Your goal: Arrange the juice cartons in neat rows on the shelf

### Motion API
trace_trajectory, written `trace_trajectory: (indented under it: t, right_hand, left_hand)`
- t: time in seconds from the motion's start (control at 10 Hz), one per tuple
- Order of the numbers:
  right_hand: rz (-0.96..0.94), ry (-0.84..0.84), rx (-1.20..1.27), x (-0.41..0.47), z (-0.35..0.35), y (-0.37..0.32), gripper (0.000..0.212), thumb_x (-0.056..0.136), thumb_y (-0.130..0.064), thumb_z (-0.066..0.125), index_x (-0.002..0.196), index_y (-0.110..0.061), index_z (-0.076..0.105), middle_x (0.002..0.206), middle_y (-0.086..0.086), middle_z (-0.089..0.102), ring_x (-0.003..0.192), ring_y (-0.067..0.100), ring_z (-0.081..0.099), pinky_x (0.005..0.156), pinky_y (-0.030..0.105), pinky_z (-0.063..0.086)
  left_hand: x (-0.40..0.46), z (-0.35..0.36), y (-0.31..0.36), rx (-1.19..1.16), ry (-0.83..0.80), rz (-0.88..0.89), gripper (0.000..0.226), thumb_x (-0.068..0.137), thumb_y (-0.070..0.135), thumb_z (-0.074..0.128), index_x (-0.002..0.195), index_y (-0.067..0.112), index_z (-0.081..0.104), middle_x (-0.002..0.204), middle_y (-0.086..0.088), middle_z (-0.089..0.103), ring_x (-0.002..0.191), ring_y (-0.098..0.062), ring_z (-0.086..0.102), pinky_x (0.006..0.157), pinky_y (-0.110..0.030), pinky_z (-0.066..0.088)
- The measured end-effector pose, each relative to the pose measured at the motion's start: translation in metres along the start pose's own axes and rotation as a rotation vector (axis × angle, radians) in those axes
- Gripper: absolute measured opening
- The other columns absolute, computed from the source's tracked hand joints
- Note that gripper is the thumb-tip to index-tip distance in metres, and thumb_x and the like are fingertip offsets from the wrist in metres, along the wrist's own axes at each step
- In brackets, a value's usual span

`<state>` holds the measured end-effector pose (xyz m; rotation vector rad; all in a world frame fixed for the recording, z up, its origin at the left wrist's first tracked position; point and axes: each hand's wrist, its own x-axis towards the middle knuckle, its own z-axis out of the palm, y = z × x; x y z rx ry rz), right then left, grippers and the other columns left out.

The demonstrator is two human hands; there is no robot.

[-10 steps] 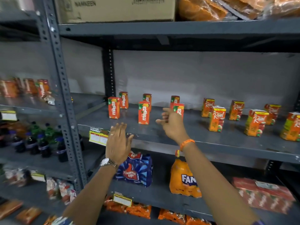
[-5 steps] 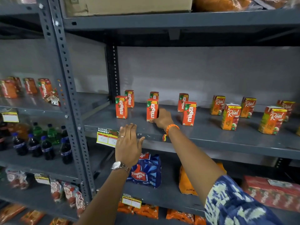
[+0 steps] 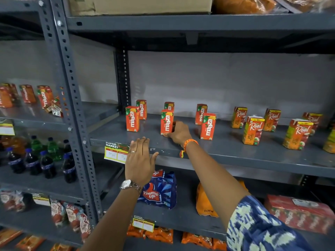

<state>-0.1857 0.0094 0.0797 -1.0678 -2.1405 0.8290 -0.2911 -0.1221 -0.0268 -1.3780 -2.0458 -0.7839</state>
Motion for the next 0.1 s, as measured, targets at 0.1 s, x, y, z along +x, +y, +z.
trace_trajectory:
  t: [0.1]
  right_hand:
    - [0.000,0.004,0.027,-0.0178,-0.0084,-0.0014,0.065,0.079,-0.021,0.077,0.134,-0.002,0.048,0.134,0.016,0.059,0.123,0.031,0.057,0.103,0.038,0.043]
  left_hand:
    - [-0.0005,-0.0035,0.0009,-0.003,-0.025,-0.036,0.061,0.099,0.053,0.029,0.141,0.010,0.042,0.146,-0.009,0.048,0.139,-0.026,0.040,0.123,-0.039,0.018]
